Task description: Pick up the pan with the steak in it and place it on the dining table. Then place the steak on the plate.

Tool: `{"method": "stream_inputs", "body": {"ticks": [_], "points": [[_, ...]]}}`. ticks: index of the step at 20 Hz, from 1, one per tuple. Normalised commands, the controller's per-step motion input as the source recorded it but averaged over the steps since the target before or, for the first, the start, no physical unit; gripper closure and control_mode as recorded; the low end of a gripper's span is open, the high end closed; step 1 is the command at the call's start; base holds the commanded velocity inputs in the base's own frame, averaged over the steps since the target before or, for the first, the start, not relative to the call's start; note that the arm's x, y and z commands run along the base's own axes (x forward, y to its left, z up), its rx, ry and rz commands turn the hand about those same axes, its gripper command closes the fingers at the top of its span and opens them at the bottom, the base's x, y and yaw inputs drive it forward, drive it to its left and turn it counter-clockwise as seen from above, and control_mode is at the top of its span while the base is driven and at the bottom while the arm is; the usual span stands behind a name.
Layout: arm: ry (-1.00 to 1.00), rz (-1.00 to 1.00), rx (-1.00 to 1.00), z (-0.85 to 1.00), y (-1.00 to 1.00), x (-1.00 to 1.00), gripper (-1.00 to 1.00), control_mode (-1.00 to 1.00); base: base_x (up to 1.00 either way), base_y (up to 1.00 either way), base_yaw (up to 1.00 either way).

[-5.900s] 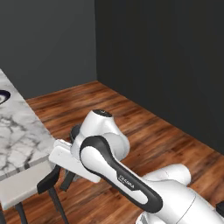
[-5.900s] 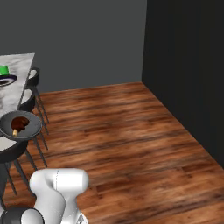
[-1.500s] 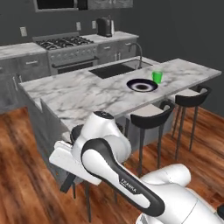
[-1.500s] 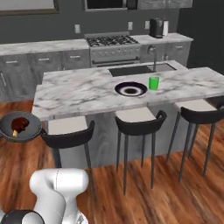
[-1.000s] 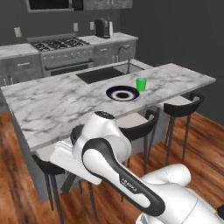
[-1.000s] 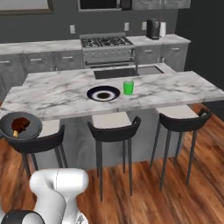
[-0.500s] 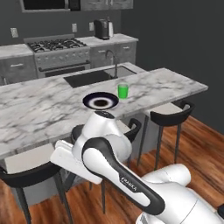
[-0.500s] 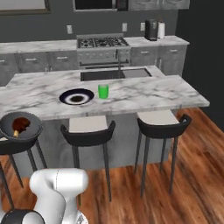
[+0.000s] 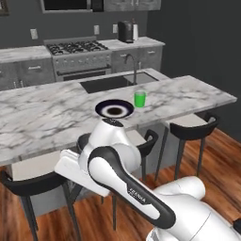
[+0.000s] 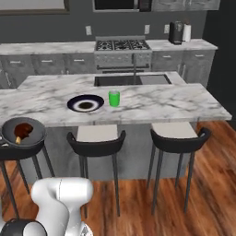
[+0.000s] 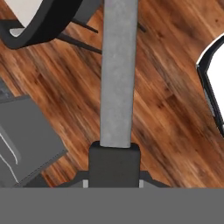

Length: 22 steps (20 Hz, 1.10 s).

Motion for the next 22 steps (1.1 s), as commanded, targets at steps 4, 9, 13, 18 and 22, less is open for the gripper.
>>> {"method": "stream_inputs", "body": {"ticks": [4,9,13,18,22], "points": [[0.0,0.0,0.0,0.0,0.0,0.0,1.0,1.0,0.02,-0.3,0.33],[0.0,0.0,0.0,0.0,0.0,0.0,1.0,1.0,0.01,-0.12,0.16],[0.0,0.0,0.0,0.0,0.0,0.0,1.0,1.0,-0.01,-0.16,0.12],[0.0,0.0,0.0,0.0,0.0,0.0,1.0,1.0,0.16,-0.13,0.1],[0.0,0.0,0.0,0.0,0.0,0.0,1.0,1.0,0.57,-0.1,0.07]]}}
